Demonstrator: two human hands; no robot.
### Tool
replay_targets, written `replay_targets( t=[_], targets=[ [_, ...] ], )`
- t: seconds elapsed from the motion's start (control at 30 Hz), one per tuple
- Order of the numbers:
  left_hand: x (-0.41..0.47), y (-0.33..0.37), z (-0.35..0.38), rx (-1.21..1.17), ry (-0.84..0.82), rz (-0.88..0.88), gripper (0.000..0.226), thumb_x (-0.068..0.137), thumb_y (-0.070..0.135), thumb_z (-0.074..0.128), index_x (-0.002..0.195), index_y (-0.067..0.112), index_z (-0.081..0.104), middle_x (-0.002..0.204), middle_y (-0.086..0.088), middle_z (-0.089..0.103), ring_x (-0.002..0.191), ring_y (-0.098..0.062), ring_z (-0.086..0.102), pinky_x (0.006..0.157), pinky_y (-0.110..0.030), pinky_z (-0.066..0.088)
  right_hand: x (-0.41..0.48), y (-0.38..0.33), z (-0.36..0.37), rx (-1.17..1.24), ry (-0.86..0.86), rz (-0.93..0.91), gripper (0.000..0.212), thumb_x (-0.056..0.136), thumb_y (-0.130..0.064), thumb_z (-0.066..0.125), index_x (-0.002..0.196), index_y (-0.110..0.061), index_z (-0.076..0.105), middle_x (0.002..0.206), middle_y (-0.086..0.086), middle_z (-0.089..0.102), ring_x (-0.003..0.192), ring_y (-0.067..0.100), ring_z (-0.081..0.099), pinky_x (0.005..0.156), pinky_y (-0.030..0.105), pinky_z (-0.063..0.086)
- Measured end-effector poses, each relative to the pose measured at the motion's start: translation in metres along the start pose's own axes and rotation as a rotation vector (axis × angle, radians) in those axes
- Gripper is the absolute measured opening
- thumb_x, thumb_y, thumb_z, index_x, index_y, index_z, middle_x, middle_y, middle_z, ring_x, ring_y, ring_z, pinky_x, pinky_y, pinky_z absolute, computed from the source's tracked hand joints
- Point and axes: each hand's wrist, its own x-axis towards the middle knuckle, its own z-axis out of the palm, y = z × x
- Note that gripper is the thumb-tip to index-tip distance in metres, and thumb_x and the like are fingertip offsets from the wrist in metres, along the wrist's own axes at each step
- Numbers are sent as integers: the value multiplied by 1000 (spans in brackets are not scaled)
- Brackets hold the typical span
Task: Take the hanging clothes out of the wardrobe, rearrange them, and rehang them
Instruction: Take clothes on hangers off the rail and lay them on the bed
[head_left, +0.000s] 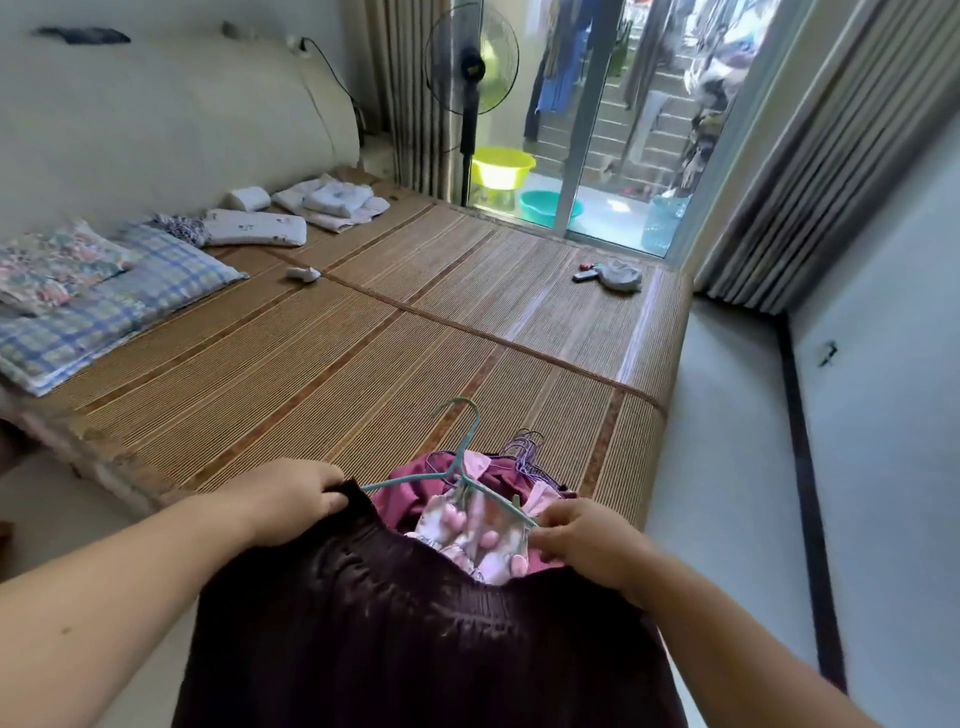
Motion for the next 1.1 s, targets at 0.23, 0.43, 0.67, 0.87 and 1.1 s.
replay_targets(
  t=[0.23, 0.43, 0.67, 0.87, 1.1],
  targets=[
    [90, 31, 28, -32, 79, 83, 18, 93, 43, 45, 79, 33, 45, 85, 11, 57, 86, -17, 57, 73, -34, 45, 49, 50, 2, -27, 165, 102, 19, 87, -32, 61, 68, -31, 62, 67, -16, 58, 66, 2, 53, 57, 18, 36],
    [196, 48, 58, -58, 40, 130, 17, 95, 41, 41, 100, 31, 53, 92, 7, 56, 88, -17, 57, 71, -34, 45, 126, 83, 12, -82, 245, 271, 19, 91, -36, 56, 89, -24, 70, 87, -7, 67, 86, 15, 60, 74, 28, 45],
    [317, 49, 114, -35, -16, 184, 23, 96, 40, 40, 115, 32, 51, 108, -1, 59, 102, -26, 58, 71, -33, 37, 234, 142, 36, -75, 274, 443, 15, 92, -29, 55, 99, -23, 67, 101, 1, 67, 95, 21, 58, 76, 28, 42],
    [384, 36, 170, -57, -90, 78, 27, 98, 40, 34, 118, 28, 48, 110, -5, 53, 105, -30, 55, 81, -39, 42, 306, 183, 64, -92, 255, 482, 19, 96, -23, 47, 105, -28, 64, 97, 0, 65, 74, 9, 54, 63, 20, 37],
    [406, 34, 209, -166, -159, -32, 42, 93, 48, 40, 130, 29, 44, 129, -10, 49, 120, -33, 47, 99, -43, 40, 330, 195, 85, -98, 323, 536, 37, 93, -34, 48, 130, -34, 51, 121, 2, 62, 112, 32, 55, 93, 40, 46]
  ],
)
